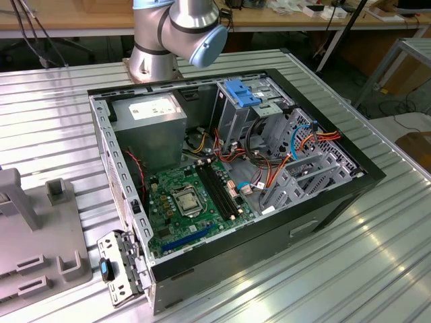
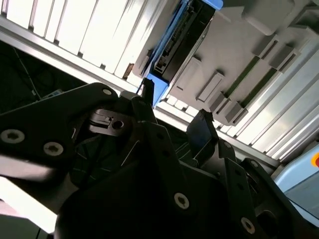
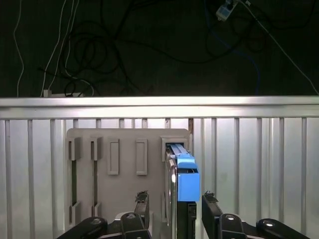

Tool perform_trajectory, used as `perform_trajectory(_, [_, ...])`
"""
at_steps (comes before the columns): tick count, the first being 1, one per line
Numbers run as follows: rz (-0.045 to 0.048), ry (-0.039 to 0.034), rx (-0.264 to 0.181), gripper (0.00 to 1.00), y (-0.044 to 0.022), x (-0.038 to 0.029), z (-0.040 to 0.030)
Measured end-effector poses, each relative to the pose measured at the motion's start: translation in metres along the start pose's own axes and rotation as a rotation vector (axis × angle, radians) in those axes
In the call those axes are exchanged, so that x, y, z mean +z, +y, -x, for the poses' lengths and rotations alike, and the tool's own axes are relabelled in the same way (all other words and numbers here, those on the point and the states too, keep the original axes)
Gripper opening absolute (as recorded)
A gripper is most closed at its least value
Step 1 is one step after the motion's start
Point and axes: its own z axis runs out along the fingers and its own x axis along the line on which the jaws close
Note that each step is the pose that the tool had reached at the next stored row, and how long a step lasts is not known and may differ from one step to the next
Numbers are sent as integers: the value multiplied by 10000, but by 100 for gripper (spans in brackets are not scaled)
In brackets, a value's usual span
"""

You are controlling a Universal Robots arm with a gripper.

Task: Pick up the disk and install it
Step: 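Pick up the disk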

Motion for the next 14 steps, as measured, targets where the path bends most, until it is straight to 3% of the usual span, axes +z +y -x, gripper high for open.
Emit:
perform_trajectory(6, [-12,-24,3,55,13,81,8])
perform_trajectory(7, [-13,-40,3,62,13,93,15])
perform_trajectory(11, [-13,-127,11,62,18,138,54])
perform_trajectory(14, [-12,-136,76,62,41,165,57])
